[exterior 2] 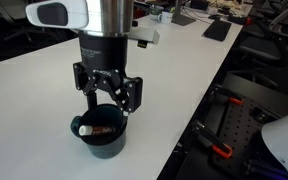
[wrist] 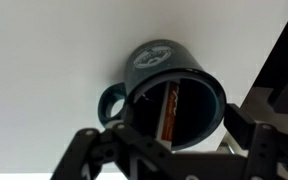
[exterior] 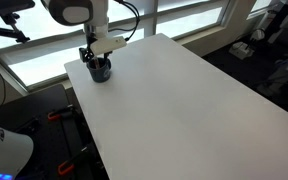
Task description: Take the red marker out of the mug.
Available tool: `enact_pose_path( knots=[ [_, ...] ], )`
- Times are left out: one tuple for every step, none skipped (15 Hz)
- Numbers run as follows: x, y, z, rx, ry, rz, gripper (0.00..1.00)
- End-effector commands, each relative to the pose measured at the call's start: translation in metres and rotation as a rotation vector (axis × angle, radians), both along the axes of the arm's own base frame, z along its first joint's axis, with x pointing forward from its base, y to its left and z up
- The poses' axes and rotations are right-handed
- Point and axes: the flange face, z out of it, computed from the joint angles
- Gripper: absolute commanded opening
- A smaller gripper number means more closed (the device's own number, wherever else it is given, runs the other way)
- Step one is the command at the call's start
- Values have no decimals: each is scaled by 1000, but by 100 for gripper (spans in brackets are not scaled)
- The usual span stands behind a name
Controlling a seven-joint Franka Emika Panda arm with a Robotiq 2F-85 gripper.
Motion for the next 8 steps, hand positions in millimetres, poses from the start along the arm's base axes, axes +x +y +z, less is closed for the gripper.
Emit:
enact_pose_path(
  knots=[
    [13, 9, -5, 13, -11, -12, 91],
    [16, 11, -7, 12, -8, -15, 89],
    [20, 14, -8, 11, -6, -18, 88],
    [23, 17, -9, 8, -7, -17, 87],
    [26, 20, -10, 3, -10, -18, 85],
    [28, 23, -11, -4, -12, -27, 86],
    [30, 27, -12, -15, -15, -33, 85],
    [31, 31, -14, -28, -17, -39, 86]
  ],
)
